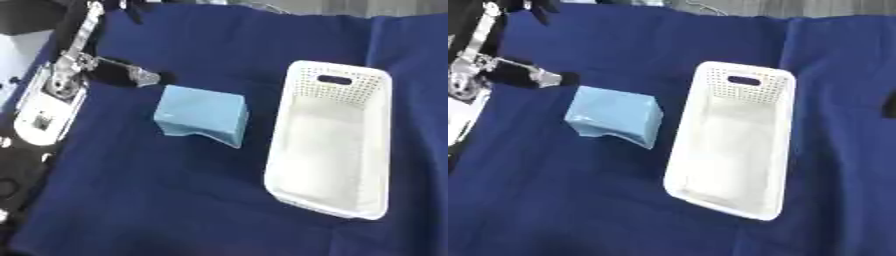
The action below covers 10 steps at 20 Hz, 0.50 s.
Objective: Pick up objects on the table and place them in the box.
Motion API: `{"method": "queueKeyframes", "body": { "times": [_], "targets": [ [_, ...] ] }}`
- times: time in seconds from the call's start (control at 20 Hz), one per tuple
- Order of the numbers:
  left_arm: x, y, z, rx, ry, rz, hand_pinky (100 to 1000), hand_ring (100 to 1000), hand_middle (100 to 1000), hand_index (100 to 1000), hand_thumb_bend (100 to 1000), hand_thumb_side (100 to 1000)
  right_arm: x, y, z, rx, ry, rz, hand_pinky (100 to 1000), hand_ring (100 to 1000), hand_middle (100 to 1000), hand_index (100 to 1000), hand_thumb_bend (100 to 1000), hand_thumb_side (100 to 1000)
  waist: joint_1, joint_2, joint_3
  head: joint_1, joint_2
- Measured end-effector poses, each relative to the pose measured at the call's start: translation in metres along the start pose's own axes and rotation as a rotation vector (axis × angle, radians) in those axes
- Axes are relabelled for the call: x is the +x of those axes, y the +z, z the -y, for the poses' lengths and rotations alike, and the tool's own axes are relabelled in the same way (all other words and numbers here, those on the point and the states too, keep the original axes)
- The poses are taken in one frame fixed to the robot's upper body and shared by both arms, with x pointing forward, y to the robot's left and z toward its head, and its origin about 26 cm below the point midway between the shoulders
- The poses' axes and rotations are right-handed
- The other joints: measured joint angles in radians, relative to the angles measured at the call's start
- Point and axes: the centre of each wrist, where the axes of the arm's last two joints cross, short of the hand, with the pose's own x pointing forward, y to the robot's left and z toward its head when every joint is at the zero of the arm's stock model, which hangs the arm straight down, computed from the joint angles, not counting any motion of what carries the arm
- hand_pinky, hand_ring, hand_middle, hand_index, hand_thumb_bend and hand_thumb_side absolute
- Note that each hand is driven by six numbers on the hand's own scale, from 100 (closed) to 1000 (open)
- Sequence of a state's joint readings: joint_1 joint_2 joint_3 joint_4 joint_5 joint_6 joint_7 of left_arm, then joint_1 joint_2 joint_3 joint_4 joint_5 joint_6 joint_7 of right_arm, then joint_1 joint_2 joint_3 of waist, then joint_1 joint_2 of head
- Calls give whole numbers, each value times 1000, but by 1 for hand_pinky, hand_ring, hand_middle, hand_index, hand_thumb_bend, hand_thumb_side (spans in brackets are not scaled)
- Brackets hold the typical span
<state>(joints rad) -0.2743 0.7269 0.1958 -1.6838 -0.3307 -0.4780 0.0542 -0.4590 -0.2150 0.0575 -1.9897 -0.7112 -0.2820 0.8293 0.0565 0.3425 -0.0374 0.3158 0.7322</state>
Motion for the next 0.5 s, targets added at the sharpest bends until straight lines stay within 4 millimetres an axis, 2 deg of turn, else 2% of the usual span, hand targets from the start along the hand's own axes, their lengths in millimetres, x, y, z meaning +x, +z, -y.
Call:
{"method": "queueKeyframes", "body": {
  "times": [0.05,0.15,0.5],
  "targets": [
    [-3,0,-2,-39,-23,-6,558,682,708,875,1000,329,0,0,0,2,0,-1,628,753,814,863,100,790,1,2,-2,0,1],
    [-7,-3,-5,-136,-76,-6,589,702,721,878,1000,363,0,0,0,7,-1,-6,627,751,814,865,100,790,4,5,-5,-5,2],
    [-18,-6,-18,-412,-162,31,584,697,718,881,1000,408,0,-1,0,19,3,-20,625,748,814,868,100,790,15,10,-10,-18,11]
  ]
}}
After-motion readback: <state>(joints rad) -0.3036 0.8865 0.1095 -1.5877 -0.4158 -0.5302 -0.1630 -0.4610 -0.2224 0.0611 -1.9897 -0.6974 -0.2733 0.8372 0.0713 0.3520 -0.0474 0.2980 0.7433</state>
